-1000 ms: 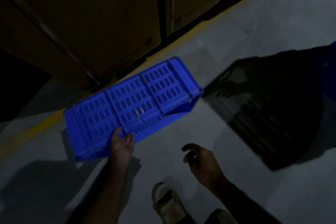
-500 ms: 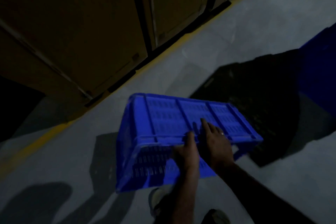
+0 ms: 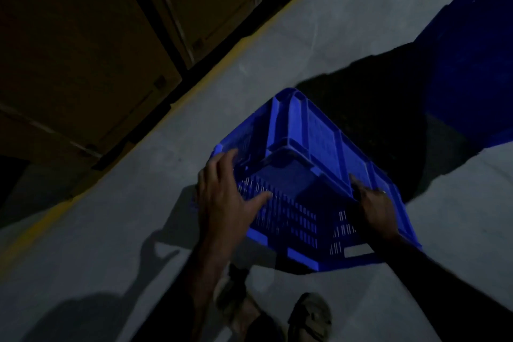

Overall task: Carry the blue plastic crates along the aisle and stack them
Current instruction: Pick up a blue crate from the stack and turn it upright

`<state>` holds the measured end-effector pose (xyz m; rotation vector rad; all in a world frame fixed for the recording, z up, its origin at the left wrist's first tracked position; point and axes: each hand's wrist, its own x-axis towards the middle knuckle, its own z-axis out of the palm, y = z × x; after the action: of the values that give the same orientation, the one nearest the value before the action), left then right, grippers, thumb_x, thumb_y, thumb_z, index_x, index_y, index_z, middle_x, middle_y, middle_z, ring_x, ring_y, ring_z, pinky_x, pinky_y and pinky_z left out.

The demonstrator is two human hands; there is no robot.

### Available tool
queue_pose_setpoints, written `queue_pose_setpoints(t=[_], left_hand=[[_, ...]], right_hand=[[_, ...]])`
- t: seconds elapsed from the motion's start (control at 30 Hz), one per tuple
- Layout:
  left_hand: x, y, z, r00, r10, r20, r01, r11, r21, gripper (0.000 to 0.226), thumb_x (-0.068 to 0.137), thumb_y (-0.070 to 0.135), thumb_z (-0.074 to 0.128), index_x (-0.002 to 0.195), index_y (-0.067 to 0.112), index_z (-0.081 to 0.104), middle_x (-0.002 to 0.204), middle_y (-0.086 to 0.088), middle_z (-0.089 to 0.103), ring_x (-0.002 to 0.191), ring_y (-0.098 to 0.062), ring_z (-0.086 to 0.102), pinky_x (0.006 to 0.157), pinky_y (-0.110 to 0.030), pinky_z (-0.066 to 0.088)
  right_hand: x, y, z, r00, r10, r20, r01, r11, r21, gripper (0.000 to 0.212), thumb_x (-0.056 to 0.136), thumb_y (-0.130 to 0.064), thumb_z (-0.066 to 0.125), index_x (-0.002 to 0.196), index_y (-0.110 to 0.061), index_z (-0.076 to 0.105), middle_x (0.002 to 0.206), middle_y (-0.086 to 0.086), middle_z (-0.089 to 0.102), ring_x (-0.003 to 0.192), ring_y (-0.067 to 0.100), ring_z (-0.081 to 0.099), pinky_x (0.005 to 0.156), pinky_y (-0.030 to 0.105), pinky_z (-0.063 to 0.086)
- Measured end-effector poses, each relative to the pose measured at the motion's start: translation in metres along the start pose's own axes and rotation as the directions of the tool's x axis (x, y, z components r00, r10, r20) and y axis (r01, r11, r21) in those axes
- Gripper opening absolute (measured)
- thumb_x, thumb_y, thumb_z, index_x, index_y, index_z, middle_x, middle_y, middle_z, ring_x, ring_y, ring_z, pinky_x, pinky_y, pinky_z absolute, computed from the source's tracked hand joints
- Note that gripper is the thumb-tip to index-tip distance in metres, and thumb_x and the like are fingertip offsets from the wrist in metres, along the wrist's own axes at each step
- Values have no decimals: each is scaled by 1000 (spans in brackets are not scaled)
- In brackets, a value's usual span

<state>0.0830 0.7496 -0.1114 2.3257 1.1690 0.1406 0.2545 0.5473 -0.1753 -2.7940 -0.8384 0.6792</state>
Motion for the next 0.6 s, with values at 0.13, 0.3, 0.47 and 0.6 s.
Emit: queue_pose_setpoints(t=[0.13,0.3,0.47,0.6], left_hand=[[43,15,12,936,82,342,-71,996,-47,52,76,22,77,121,23,50,94,4,59,90,-18,64,75,-31,51],[29,61,35,961,129,245,-85,979,-183,35,82,6,65,109,14,44,80,10,52,71,-12,57,55,-14,43],[16,120,58,934,352,60,-348,935,-68,23,79,6,61,99,9,51,74,-6,59,67,-29,55,68,-38,42],[10,153,79,873,486,-46,-482,873,67,28,64,6,64,91,8,58,67,-8,62,62,-31,60,65,-44,50]], right_hand=[[-12,24,-9,998,11,-61,-5,996,93,71,72,2,70,137,-2,43,103,30,67,84,43,64,75,46,50],[-21,62,-7,988,63,-138,-41,987,153,73,52,8,82,121,9,57,75,36,67,66,50,64,59,50,53],[-21,104,-8,956,283,-82,-248,922,297,43,71,-4,68,114,-2,63,92,28,69,83,44,65,70,45,50],[-8,116,-11,889,451,79,-444,807,389,31,89,-5,55,118,5,58,113,32,61,104,44,58,85,44,45]])
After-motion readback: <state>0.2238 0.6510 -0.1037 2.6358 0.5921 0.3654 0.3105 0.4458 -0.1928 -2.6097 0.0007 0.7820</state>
